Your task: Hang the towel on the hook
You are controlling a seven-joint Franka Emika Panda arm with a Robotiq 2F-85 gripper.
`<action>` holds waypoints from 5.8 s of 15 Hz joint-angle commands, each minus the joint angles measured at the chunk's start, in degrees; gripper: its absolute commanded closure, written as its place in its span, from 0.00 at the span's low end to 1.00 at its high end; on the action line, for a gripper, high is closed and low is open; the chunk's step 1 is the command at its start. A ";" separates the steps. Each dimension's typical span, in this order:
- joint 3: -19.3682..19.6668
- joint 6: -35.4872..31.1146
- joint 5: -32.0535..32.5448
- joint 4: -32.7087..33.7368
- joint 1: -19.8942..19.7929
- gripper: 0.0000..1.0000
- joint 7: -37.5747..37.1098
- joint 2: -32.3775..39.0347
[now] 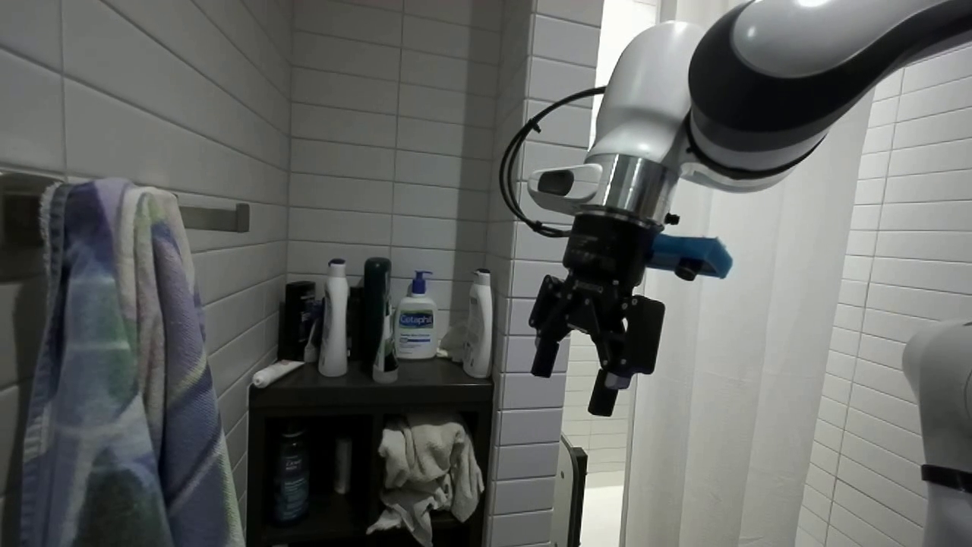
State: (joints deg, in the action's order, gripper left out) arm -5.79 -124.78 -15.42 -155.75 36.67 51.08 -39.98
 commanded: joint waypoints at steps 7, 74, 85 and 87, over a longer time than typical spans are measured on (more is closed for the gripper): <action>0.03 0.11 0.04 0.13 0.01 0.00 -0.02 0.01; -10.45 -17.00 12.43 17.76 4.32 0.00 1.23 17.84; -18.10 -29.64 25.58 23.37 -2.30 0.00 -24.51 23.54; -18.65 -30.83 27.27 23.94 -3.30 0.00 -27.80 24.65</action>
State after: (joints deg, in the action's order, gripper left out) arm -23.17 -153.59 8.82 -133.82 35.38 28.13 -17.77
